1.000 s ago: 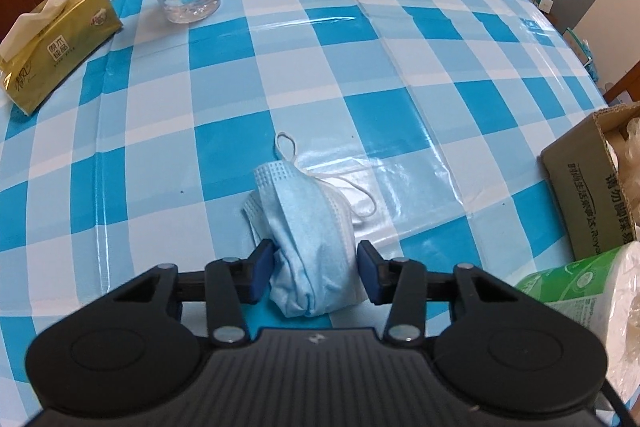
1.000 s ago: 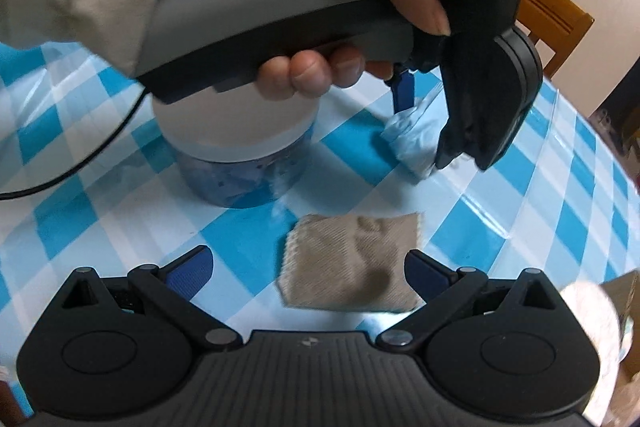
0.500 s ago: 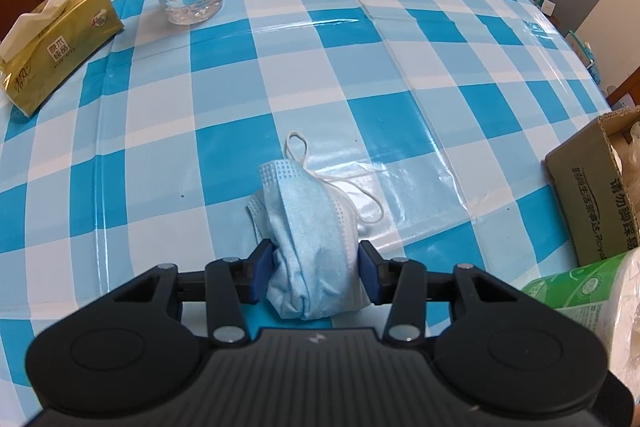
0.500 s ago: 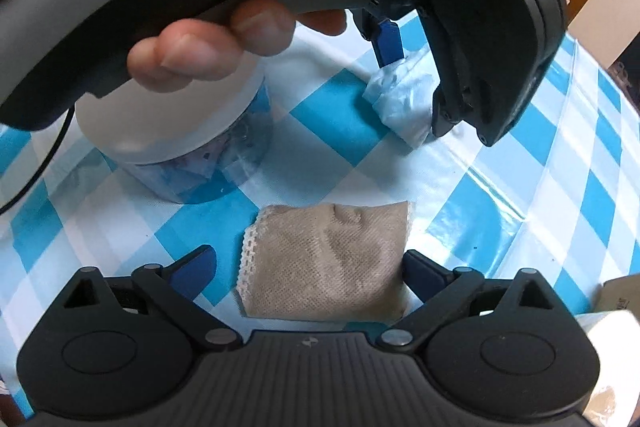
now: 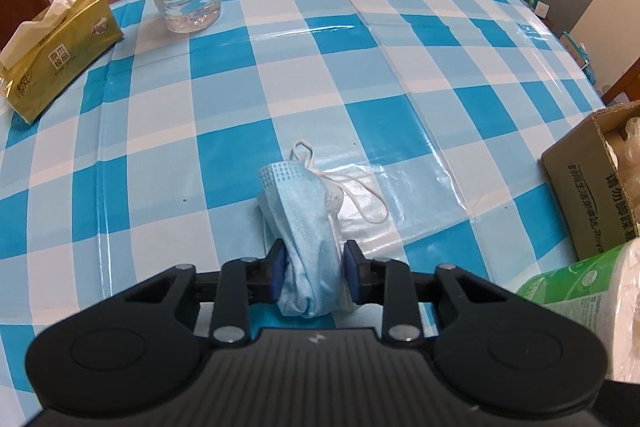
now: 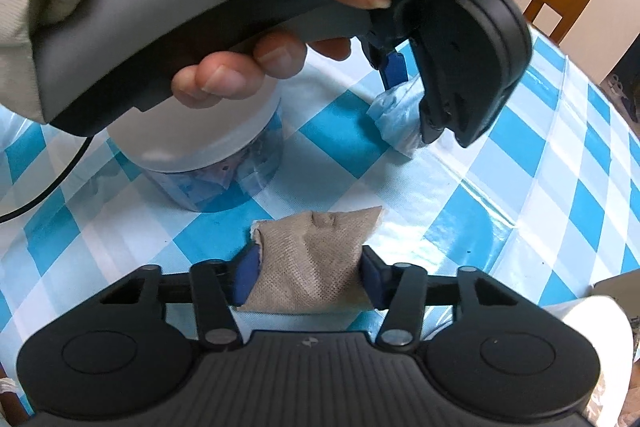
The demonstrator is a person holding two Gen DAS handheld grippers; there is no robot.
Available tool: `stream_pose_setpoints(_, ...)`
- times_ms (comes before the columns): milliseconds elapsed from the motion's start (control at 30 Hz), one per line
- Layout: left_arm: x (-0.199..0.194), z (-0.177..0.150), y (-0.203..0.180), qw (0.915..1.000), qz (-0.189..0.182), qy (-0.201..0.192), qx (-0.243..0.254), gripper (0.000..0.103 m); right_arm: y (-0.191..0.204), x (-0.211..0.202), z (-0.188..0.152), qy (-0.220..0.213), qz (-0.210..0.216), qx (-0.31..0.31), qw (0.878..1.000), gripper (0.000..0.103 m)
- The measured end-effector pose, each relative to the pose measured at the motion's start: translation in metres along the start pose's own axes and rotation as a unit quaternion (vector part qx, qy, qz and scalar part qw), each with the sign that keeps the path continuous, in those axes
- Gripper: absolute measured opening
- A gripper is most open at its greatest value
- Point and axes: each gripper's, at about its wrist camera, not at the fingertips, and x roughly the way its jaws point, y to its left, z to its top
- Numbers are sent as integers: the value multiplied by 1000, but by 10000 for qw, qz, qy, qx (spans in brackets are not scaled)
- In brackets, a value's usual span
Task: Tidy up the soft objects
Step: 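Carry the mask with the left tool to the box while the right tool carries the pouch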
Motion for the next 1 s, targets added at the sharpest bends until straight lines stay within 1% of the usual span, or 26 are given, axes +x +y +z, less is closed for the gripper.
stream_pose_setpoints(100,-5,-2,0,10000,-39,-60,54,25,1,-10,-3,-35,17,95,9999,49)
stream_pose_setpoints(200,-11,-3,-1,9998,-42,-109,136,23,0,-16,-4,-86,-12,148,9999,47)
stream_pose_setpoints(533,-47,-15,-4,9986,-185,-233,434,23,6,-34,-14,-178,92,269,9994,46)
stream_pose_setpoints(733,-84,-28,-8,9967,-343,-338,655,23,20,-62,-22,-289,125,334,9989,46)
stream_pose_setpoints(1000,-128,-51,-29,9921,-506,-449,1054,23,33,-94,-43,-433,95,611,9971,46)
